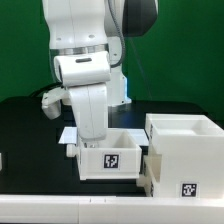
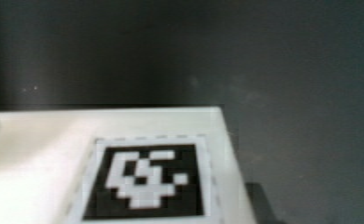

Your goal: Assemble drawer

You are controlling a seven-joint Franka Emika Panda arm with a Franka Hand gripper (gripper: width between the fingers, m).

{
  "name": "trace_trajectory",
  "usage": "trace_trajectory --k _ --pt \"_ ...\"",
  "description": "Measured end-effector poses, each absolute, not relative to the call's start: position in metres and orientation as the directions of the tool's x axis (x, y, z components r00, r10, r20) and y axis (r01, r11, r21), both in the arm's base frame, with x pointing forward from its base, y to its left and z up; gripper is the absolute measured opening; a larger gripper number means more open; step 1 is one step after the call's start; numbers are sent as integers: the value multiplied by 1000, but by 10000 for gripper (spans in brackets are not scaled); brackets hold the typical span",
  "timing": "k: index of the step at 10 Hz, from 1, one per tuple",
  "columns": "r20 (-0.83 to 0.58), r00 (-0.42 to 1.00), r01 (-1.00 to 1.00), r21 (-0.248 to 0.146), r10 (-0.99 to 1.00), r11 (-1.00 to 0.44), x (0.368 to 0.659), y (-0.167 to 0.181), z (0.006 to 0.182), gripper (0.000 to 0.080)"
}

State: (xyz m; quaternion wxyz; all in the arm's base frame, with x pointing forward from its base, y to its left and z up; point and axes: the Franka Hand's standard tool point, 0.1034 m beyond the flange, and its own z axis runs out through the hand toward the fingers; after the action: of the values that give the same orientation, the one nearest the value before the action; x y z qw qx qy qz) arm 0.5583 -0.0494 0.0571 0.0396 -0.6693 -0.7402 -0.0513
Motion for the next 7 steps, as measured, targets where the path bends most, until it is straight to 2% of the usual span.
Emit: trace_trajectory --k 7 --pt "129 -54 998 18 990 52 564 -25 60 38"
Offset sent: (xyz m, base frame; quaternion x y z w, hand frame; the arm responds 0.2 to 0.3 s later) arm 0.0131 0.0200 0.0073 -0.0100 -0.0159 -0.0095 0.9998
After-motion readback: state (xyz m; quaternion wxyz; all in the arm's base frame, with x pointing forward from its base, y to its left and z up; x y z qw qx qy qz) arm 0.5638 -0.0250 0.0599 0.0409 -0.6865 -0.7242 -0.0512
